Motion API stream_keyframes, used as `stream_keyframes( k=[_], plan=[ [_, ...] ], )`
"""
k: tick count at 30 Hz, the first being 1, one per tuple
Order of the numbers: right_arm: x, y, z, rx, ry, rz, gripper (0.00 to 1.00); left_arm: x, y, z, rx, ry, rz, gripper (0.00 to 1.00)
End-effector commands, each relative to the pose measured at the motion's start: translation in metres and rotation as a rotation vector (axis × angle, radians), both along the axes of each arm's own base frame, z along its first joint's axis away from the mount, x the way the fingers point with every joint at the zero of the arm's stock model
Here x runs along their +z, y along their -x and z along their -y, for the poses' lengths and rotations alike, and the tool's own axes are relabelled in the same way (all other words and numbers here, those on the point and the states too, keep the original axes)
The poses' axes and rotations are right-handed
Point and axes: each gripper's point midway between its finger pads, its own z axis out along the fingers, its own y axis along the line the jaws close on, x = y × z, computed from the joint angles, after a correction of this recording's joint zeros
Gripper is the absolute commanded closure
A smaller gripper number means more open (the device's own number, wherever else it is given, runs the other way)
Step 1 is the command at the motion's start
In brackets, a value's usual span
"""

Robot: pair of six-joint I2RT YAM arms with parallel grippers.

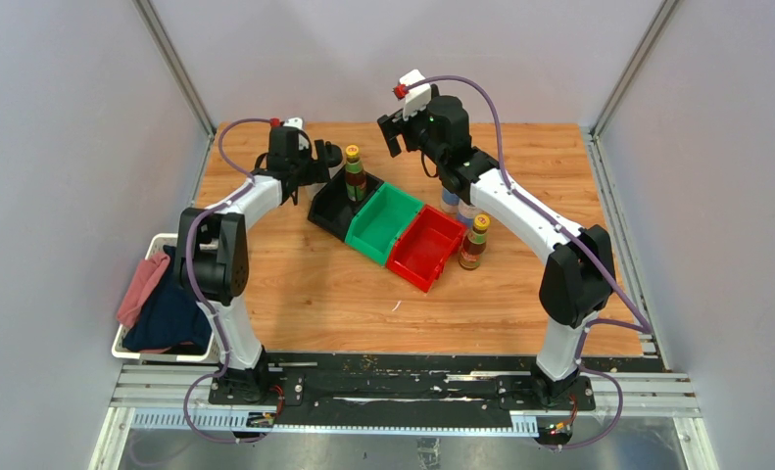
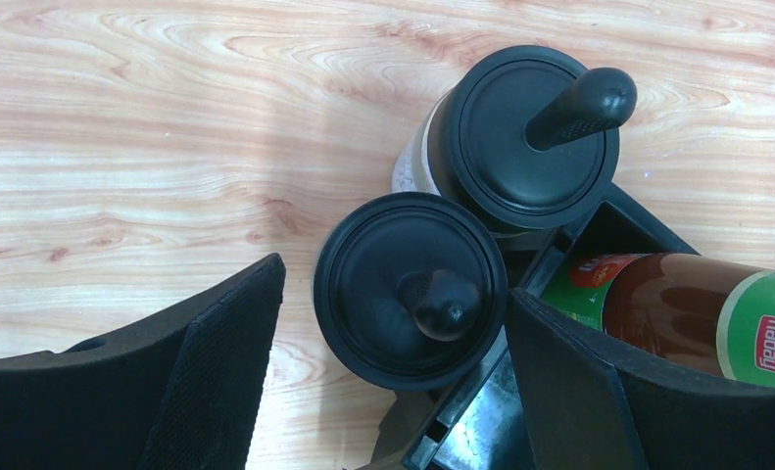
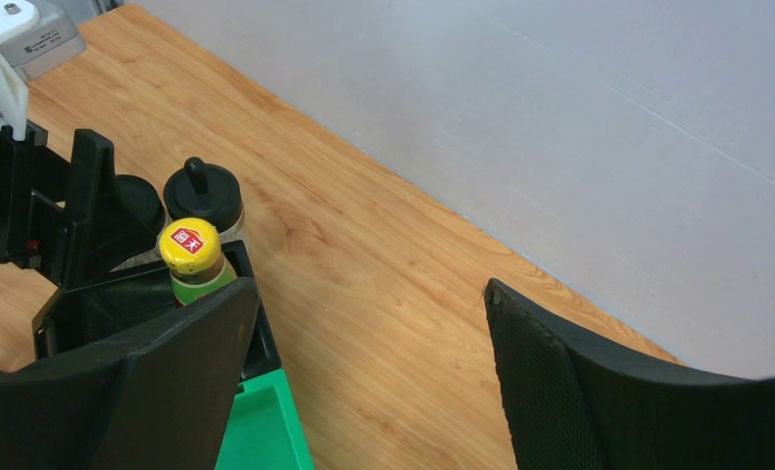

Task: Organize the condiment bottles
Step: Pick up the bottle from the center of the board.

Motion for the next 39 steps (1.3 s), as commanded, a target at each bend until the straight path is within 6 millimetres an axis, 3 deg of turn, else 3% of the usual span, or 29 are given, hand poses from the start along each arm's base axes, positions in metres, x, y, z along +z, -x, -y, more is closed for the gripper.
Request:
stream_keyframes(
  k=[1, 23, 39],
  plan=[
    [-0.008, 0.001, -0.005, 0.013, 0.015, -0.012, 0.11, 0.012, -0.014, -0.002, 0.001, -0.008, 0.048, 0.12],
    [-0.014, 0.001, -0.006, 0.013, 0.018, -0.022, 0.11, 0.007, -0.020, 0.007, -0.026, 0.011, 0.046, 0.27],
    [-0.012, 0.003, -0.004, 0.010, 0.008, -0.020, 0.11, 0.008, -0.016, 0.010, -0.027, -0.002, 0.049, 0.51]
  ],
)
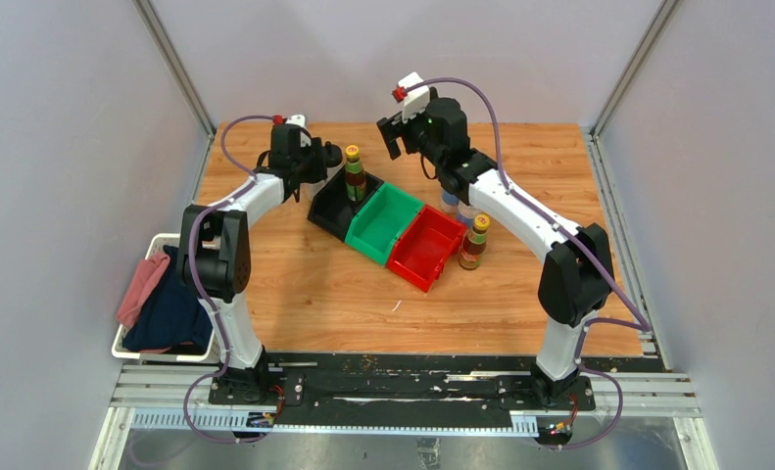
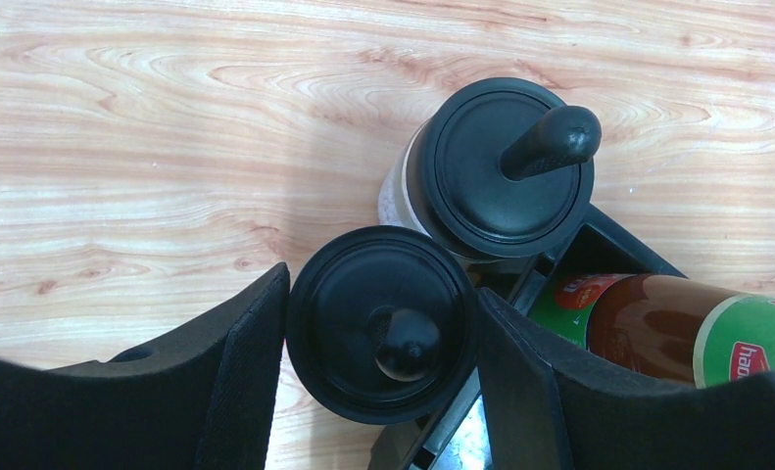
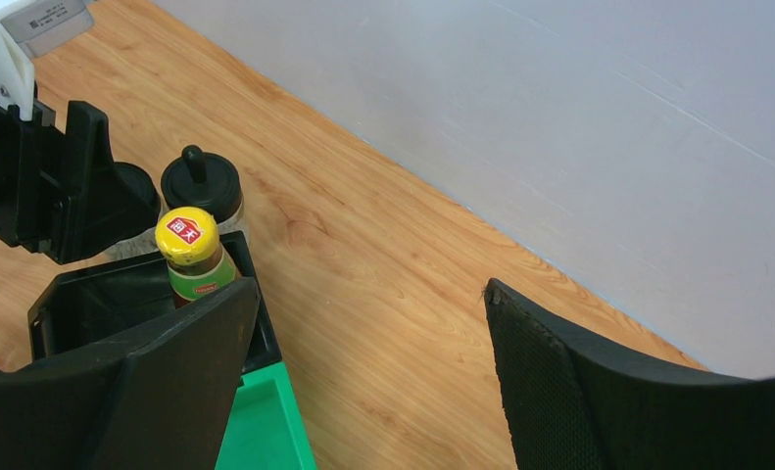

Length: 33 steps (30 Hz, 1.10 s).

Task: Organize the condiment bottles
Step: Pick up the bottle from the center of the board.

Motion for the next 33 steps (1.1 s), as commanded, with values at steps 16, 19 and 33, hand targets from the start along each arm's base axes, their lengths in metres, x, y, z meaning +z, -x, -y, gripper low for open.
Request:
stream_keyframes(
  k=[16, 19, 33],
  plan=[
    [0.001, 0.008, -0.002, 0.011, -0.019, 0.001, 0.11, 0.027, 0.007, -0.007, 0.075, -0.023, 0.083, 0.74],
    [0.001, 0.008, -0.003, 0.011, -0.021, -0.001, 0.11, 0.030, 0.010, -0.009, 0.087, -0.025, 0.091, 0.77],
    [0.005, 0.012, -0.007, 0.042, -0.043, 0.003, 0.11, 0.060, 0.025, -0.016, 0.135, -0.031, 0.151, 0.77]
  ],
)
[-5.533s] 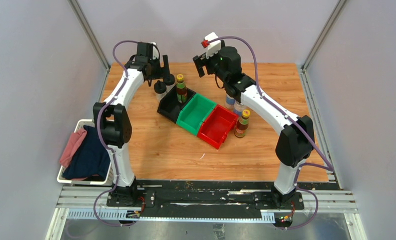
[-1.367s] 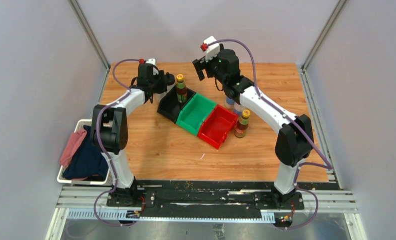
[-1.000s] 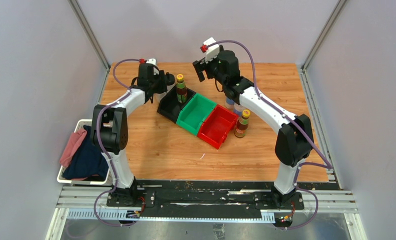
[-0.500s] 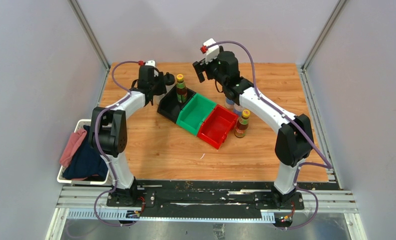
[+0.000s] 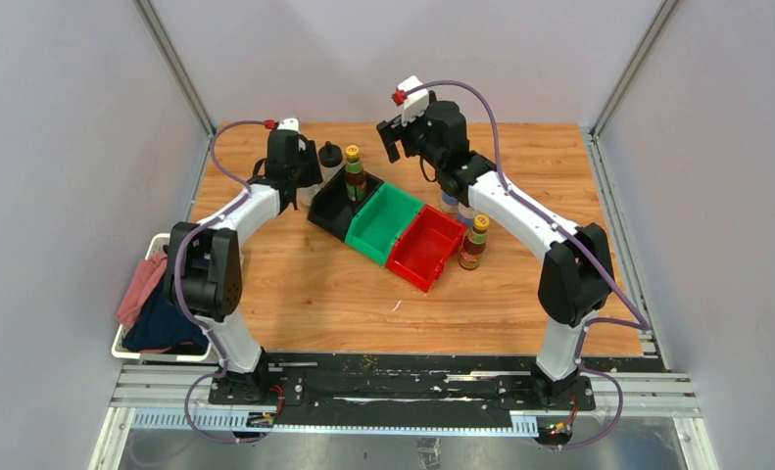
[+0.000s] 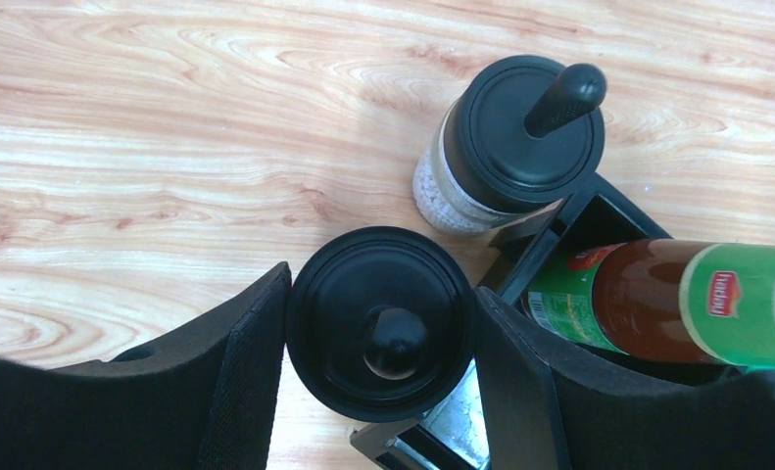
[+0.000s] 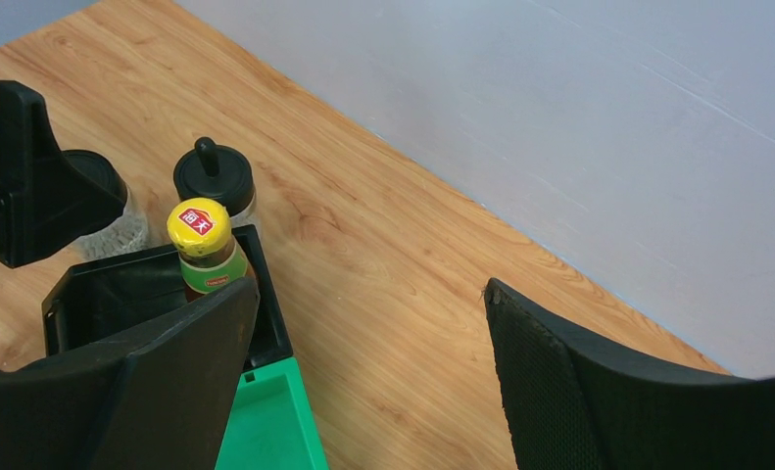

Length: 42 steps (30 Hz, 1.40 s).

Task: Organize the condiment bottles
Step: Pick up the bottle from the center of the board.

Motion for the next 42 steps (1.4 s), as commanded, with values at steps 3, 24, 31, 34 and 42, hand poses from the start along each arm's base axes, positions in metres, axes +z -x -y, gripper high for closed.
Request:
stream_keyframes(
  k=[3, 24, 31, 34, 42],
  plan=[
    [0.016, 0.010, -0.004, 0.022, -0.041, 0.021, 0.11, 0.049, 0.002, -0.004, 0.039, 0.009, 0.127, 0.77],
    [0.018, 0.013, -0.002, 0.022, -0.050, 0.020, 0.11, 0.073, 0.014, -0.013, 0.078, -0.013, 0.170, 0.78],
    [0.016, 0.013, -0.003, 0.022, -0.050, 0.018, 0.11, 0.078, 0.019, -0.022, 0.121, -0.030, 0.175, 0.79],
    [0.016, 0.012, -0.003, 0.021, -0.051, 0.017, 0.11, 0.082, 0.020, -0.023, 0.131, -0.034, 0.182, 0.79],
    [0.015, 0.012, -0.003, 0.019, -0.054, 0.013, 0.11, 0.079, 0.030, -0.030, 0.158, -0.064, 0.148, 0.79]
  ],
)
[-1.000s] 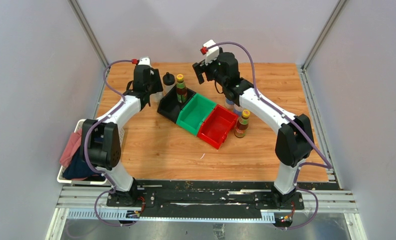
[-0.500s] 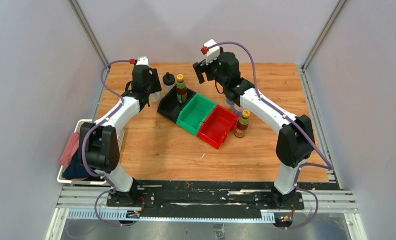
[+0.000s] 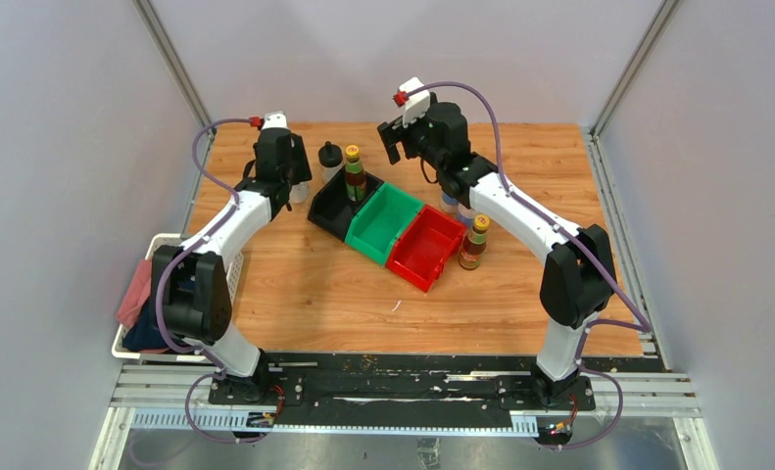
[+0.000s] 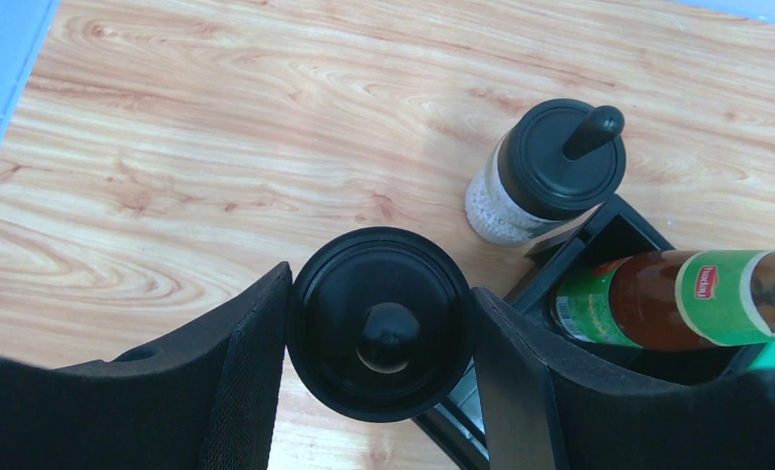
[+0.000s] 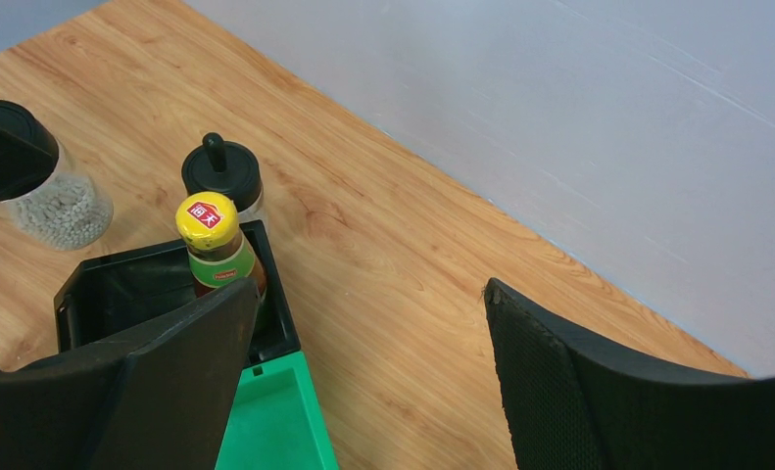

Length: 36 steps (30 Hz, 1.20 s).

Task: Organize the condiment bottles
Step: Pick up the bottle from the center of the board.

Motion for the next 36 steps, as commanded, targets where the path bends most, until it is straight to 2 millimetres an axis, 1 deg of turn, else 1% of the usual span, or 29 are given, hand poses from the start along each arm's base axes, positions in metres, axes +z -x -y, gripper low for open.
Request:
stream_keyframes(
  k=[1, 4, 6, 8, 9, 13, 15, 18, 28, 36],
  plan=[
    [0.016, 0.008, -0.003, 0.012, -0.041, 0.024, 0.11, 0.030, 0.005, -0.005, 0.039, -0.011, 0.067, 0.79],
    [0.016, 0.008, -0.003, 0.011, -0.042, 0.025, 0.11, 0.034, 0.009, -0.006, 0.047, -0.018, 0.069, 0.79],
    [0.016, 0.008, -0.003, 0.011, -0.042, 0.023, 0.11, 0.036, 0.011, -0.006, 0.050, -0.021, 0.068, 0.82],
    [0.015, 0.008, -0.003, 0.012, -0.042, 0.021, 0.11, 0.038, 0.013, -0.007, 0.055, -0.025, 0.067, 0.90],
    [0.016, 0.008, -0.003, 0.012, -0.045, 0.022, 0.11, 0.038, 0.014, -0.008, 0.058, -0.028, 0.065, 0.92],
    [0.015, 0.009, -0.003, 0.013, -0.045, 0.018, 0.11, 0.037, 0.017, -0.009, 0.064, -0.032, 0.061, 0.93],
    [0.014, 0.009, -0.003, 0.013, -0.045, 0.018, 0.11, 0.036, 0.019, -0.009, 0.064, -0.032, 0.059, 0.97],
    [0.015, 0.010, -0.003, 0.013, -0.046, 0.018, 0.11, 0.035, 0.020, -0.008, 0.067, -0.036, 0.057, 1.00],
    [0.016, 0.010, -0.003, 0.013, -0.047, 0.019, 0.11, 0.042, 0.022, -0.008, 0.071, -0.044, 0.069, 1.00],
    [0.015, 0.010, -0.002, 0.009, -0.044, 0.019, 0.11, 0.050, 0.029, -0.007, 0.075, -0.049, 0.073, 1.00]
  ],
)
